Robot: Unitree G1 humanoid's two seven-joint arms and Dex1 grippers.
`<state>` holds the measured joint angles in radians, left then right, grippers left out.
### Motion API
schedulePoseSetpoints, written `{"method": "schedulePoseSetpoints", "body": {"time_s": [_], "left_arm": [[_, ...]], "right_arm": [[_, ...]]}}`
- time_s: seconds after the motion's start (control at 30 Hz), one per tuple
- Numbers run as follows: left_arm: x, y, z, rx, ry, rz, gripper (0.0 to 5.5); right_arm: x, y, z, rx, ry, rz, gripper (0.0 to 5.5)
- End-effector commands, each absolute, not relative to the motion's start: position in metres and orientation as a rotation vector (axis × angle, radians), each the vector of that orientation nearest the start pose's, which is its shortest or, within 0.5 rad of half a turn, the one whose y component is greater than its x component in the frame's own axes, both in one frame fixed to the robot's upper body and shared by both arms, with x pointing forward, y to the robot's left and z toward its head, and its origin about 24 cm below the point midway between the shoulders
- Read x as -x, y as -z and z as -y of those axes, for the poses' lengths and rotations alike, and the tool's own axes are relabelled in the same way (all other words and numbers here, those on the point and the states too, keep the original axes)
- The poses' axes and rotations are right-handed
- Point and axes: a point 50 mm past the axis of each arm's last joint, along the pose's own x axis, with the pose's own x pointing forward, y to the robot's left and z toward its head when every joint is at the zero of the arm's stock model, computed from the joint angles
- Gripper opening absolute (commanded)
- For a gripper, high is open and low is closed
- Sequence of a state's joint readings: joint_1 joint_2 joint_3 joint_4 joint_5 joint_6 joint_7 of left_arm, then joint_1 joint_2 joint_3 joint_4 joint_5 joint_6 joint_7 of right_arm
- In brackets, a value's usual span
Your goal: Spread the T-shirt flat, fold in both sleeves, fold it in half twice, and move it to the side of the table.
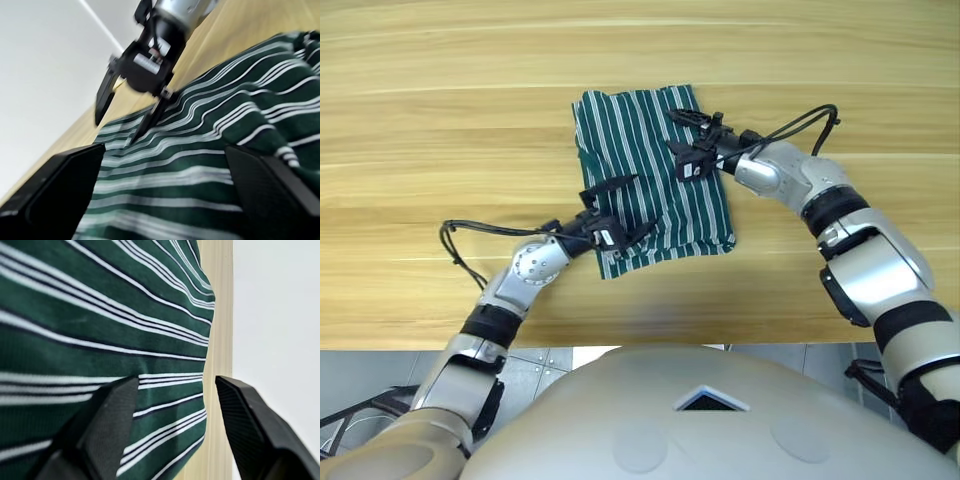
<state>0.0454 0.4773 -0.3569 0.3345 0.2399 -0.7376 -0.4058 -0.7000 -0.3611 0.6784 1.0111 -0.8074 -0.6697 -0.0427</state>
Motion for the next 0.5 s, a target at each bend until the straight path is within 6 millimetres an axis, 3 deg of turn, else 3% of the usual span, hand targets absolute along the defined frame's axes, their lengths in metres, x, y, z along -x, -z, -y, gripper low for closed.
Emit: {"method": "schedulePoseSetpoints", "body": {"time_s": [0.03,0.17,0.3,0.4,0.5], "left_arm": [[-0.176,0.023,-0.183,-0.683,0.968,-0.041,4.45],[-0.167,0.028,-0.189,-0.609,1.021,-0.1,4.45],[-0.179,0.034,-0.216,-0.653,0.902,-0.176,4.45],[-0.181,0.028,-0.211,-0.626,0.908,-0.122,4.45],[-0.179,0.019,-0.191,-0.537,0.949,-0.016,4.45]], "right_arm": [[-0.307,0.01,0.12,1.41,-1.046,0.175,2.85],[-0.308,0.009,0.119,1.415,-1.047,0.177,2.85],[-0.31,0.007,0.12,1.421,-1.039,0.177,2.85],[-0.31,0.006,0.121,1.421,-1.032,0.182,2.85],[-0.306,-0.009,0.112,1.338,-1.016,0.34,2.85]]}}
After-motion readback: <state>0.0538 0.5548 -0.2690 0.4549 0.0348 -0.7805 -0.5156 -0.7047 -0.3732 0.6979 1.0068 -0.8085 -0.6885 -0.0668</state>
